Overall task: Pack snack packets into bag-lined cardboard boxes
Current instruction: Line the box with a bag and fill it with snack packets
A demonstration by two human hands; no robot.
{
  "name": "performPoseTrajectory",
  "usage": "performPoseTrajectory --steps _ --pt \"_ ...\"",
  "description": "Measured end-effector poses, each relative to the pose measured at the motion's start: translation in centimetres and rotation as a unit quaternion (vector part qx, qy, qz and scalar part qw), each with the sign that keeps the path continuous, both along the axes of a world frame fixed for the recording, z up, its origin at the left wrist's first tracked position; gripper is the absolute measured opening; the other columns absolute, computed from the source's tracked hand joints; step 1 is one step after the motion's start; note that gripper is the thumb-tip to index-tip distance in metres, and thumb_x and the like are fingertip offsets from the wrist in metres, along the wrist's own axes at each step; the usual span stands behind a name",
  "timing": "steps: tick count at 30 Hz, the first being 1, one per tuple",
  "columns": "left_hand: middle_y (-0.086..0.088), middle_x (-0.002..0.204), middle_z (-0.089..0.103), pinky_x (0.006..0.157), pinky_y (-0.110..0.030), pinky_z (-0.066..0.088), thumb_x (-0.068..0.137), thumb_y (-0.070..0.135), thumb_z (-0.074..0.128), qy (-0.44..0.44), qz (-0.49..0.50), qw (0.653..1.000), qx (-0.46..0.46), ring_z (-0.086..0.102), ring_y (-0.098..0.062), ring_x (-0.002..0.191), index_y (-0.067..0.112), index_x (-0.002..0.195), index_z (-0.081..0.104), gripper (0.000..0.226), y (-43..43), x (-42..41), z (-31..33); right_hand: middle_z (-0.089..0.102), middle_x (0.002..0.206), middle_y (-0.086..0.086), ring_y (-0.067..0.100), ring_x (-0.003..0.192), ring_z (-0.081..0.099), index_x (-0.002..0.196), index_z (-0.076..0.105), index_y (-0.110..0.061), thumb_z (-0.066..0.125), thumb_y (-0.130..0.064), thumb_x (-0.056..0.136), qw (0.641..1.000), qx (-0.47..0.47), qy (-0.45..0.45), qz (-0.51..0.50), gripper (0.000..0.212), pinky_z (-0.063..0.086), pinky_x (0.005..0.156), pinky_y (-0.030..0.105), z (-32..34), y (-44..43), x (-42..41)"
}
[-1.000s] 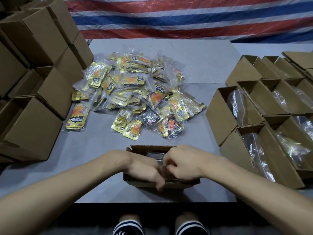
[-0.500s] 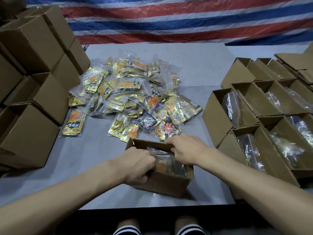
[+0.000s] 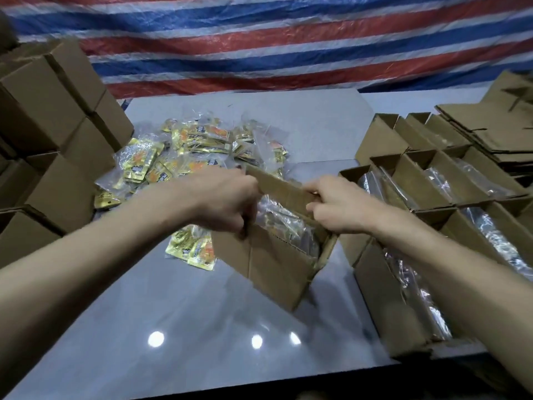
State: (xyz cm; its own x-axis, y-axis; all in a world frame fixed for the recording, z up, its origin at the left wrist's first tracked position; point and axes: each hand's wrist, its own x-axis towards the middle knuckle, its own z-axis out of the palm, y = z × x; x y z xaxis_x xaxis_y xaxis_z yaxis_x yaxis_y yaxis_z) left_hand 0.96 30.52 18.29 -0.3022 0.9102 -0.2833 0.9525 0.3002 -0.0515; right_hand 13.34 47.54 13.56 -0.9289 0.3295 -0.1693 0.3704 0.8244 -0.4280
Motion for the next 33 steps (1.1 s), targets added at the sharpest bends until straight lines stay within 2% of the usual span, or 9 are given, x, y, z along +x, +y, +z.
performPoseTrajectory --steps 3,5,9,12,14,17,25,30,33 --pt "0.005 0.070 0.053 0.053 -0.029 0.030 0.079 0.032 0.073 0.168 0.021 0.977 0.129 0.052 -0.024 0.068 0.030 0.096 0.075 0.018 2.0 -0.6 1.3 0.057 0.064 -0.001 0.018 0.066 0.056 0.069 0.056 -0.019 0.056 -0.003 0.082 0.995 0.007 0.071 -0.073 0.021 0.037 0.053 0.027 1.9 2.4 -0.8" --pt "0.002 0.075 0.057 0.052 -0.029 0.025 0.087 0.029 0.063 0.170 0.068 0.963 0.200 0.049 -0.021 0.063 0.030 0.099 0.072 0.015 3.3 -0.7 1.5 0.056 0.066 0.000 0.023 0.067 0.055 0.071 0.059 -0.018 0.054 -0.002 0.078 0.987 -0.005 0.111 -0.117 0.018 0.034 0.052 0.026 3.0 4.0 -1.4" --pt "0.000 0.082 0.061 0.061 -0.032 0.043 0.098 0.032 0.042 -0.001 0.153 0.940 0.304 0.057 -0.020 0.067 0.023 0.120 0.058 0.029 6.8 -1.5 0.9 0.064 0.077 0.012 0.030 0.075 0.062 0.083 0.066 -0.010 0.051 -0.004 0.069 0.969 0.018 0.161 -0.187 0.022 0.046 0.057 0.035 5.0 6.9 -3.2" --pt "-0.007 0.100 0.061 0.067 -0.044 0.060 0.091 0.053 0.035 -0.197 0.214 0.879 0.377 0.067 -0.027 0.074 0.025 0.145 0.030 0.062 9.8 -2.0 0.1 0.065 0.083 0.017 0.033 0.078 0.063 0.092 0.065 -0.003 0.052 -0.005 0.068 0.959 0.054 0.172 -0.221 0.028 0.055 0.070 0.044 5.7 9.0 -4.8" --pt "-0.007 0.104 0.057 0.064 -0.045 0.062 0.088 0.062 0.044 -0.257 0.246 0.838 0.413 0.070 -0.030 0.072 0.031 0.148 0.014 0.074 12.0 -2.3 -0.7 0.058 0.076 0.012 0.029 0.074 0.057 0.085 0.060 -0.006 0.052 -0.006 0.070 0.954 0.069 0.163 -0.240 0.018 0.049 0.064 0.039 5.5 10.4 -6.0" --pt "-0.007 0.106 0.057 0.044 -0.035 0.058 0.089 0.053 0.062 -0.342 0.322 0.787 0.399 0.071 -0.031 0.068 0.013 0.144 0.025 0.078 16.1 -3.3 -2.1 0.048 0.071 0.006 0.023 0.066 0.046 0.080 0.051 -0.010 0.052 -0.006 0.073 0.948 0.081 0.150 -0.269 0.008 0.031 0.053 0.030 4.5 12.7 -7.7" --pt "-0.029 0.107 0.063 0.060 -0.054 0.062 0.090 -0.001 0.047 -0.458 0.333 0.750 0.343 0.069 -0.042 0.084 -0.009 0.121 0.050 0.032 27.1 -8.2 -5.4 0.059 0.087 0.009 0.022 0.075 0.057 0.099 0.062 -0.008 0.057 -0.004 0.080 0.945 0.032 0.157 -0.286 0.021 0.039 0.054 0.028 0.6 21.9 -11.5" --pt "-0.027 0.113 0.064 0.060 -0.055 0.061 0.093 -0.003 0.042 -0.502 0.331 0.741 0.299 0.069 -0.043 0.086 -0.006 0.128 0.050 0.036 33.7 -10.0 -10.3 0.039 0.064 0.005 0.024 0.063 0.040 0.064 0.044 -0.012 0.051 0.002 0.072 0.946 0.064 0.125 -0.293 0.018 0.029 0.051 0.029 -2.3 27.1 -12.3" --pt "-0.028 0.112 0.061 0.061 -0.057 0.060 0.094 -0.005 0.042 -0.528 0.341 0.725 0.281 0.069 -0.043 0.083 -0.007 0.131 0.043 0.037 36.2 -9.7 -13.5 0.046 0.070 0.007 0.028 0.076 0.042 0.064 0.054 -0.012 0.056 -0.002 0.068 0.942 0.111 0.068 -0.310 0.011 0.042 0.067 0.033 -4.2 29.1 -12.1"
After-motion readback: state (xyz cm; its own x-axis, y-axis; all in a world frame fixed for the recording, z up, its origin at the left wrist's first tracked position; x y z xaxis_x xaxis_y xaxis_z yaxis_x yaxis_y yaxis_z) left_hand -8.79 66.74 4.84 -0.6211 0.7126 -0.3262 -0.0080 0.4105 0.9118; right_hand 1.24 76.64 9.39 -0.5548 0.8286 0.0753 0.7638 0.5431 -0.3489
